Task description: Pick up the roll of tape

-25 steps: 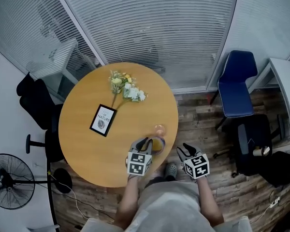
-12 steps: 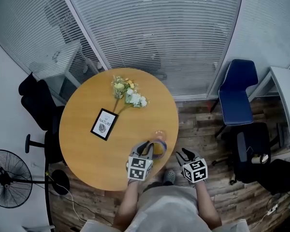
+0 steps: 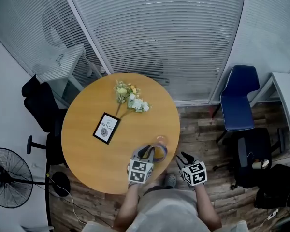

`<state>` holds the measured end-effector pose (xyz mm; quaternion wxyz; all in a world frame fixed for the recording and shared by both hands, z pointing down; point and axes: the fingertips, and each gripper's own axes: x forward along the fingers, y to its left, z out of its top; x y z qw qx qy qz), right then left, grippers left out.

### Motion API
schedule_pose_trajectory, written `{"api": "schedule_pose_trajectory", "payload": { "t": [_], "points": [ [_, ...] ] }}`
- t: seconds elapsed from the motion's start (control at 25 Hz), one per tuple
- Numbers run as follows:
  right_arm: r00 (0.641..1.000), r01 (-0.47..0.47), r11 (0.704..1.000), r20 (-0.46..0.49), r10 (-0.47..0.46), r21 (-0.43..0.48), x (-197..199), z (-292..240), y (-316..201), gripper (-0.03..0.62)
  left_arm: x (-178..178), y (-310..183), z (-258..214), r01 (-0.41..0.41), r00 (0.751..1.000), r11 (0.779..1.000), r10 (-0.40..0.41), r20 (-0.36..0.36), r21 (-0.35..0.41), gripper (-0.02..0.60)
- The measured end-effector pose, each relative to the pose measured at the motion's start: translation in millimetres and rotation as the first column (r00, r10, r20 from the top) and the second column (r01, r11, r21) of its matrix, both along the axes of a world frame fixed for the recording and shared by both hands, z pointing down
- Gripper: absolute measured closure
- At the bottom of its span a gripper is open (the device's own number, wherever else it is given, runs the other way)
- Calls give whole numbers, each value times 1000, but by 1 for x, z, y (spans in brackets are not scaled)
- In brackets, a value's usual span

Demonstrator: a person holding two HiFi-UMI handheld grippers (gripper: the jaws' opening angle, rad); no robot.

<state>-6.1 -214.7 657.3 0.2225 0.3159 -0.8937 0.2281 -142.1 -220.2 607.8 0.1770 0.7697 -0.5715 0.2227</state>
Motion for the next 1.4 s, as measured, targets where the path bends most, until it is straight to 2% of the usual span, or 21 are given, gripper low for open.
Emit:
{"api": "schedule_pose_trajectory", "payload": {
  "t": [0.72, 0.88, 1.04, 1.4],
  "points": [
    [999, -35, 999, 24, 35, 4, 6, 0, 10, 524, 3, 8, 0, -12, 1000, 1000, 12, -15, -10, 522],
    [998, -42, 999, 46, 41, 24, 8, -5, 11, 595, 3, 10, 3, -11, 1000, 1000, 11, -23, -13, 522],
    [997, -50, 998, 67, 48, 27, 7, -8, 15, 597, 2, 16, 6, -11, 1000, 1000, 10, -28, -19, 522],
    [998, -49, 999, 50, 48, 21, 11, -5, 17, 597, 4, 19, 8, -9, 999, 1000, 8, -40, -18, 522]
  ]
}}
